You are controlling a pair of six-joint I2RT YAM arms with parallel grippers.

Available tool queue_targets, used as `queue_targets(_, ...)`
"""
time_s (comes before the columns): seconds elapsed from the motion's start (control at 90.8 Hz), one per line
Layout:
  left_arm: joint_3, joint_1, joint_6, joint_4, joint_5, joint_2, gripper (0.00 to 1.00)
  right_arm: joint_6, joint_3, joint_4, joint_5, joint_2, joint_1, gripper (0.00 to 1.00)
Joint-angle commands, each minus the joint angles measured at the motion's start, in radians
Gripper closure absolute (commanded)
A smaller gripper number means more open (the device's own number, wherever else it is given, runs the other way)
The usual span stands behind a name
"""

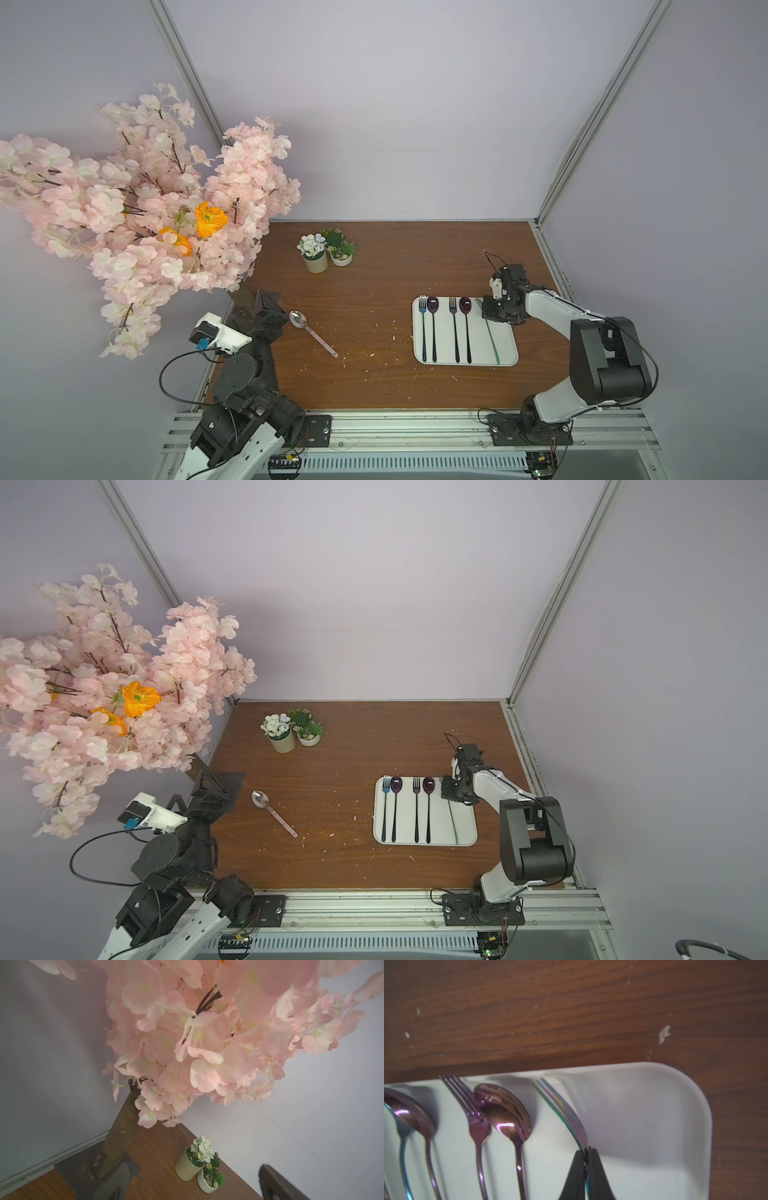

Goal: Set the spoon and fork side by side
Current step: Adjust the fork on the tray.

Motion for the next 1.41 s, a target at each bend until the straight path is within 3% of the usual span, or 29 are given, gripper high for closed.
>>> queue_targets(0.0, -0.005, 0.01, 0.002, -0.002, 0.008, 0.007, 0.0, -0.006, -0.002, 0.021, -0.062, -0.008, -0.029, 0.96)
queue_targets(0.242, -0.004, 0.01, -0.003, -0.005, 0.012, 0.011, 0.0, 0.036, -0.052, 0.077, -0.304, -0.004, -0.1, 0.97)
queue_targets(0.418, -0.006, 0.01, -0.005, -0.007, 0.013, 0.006, 0.0, 0.1, -0.1, 0.15, -0.392, 0.017, -0.106, 0.97)
queue_targets(0.76, -0.006, 0.01, -0.005, -0.008, 0.011, 0.007, 0.0, 0.055, -0.091, 0.093, -0.231, -0.004, -0.115, 0.85)
queue_targets(1.057, -0.003, 0.01, -0.004, -0.009, 0.013, 0.008, 0.0, 0.027, -0.072, 0.049, -0.181, -0.056, -0.126, 0.76)
queue_targets(1.266, -0.002, 0.01, -0.009, -0.006, 0.016, 0.012, 0.0, 0.005, -0.038, -0.016, -0.141, -0.15, -0.109, 0.68)
queue_targets(1.398, 0.005, 0.01, 0.0, 0.006, 0.014, 0.025, 0.0, -0.014, -0.002, -0.064, -0.027, -0.218, -0.059, 0.61)
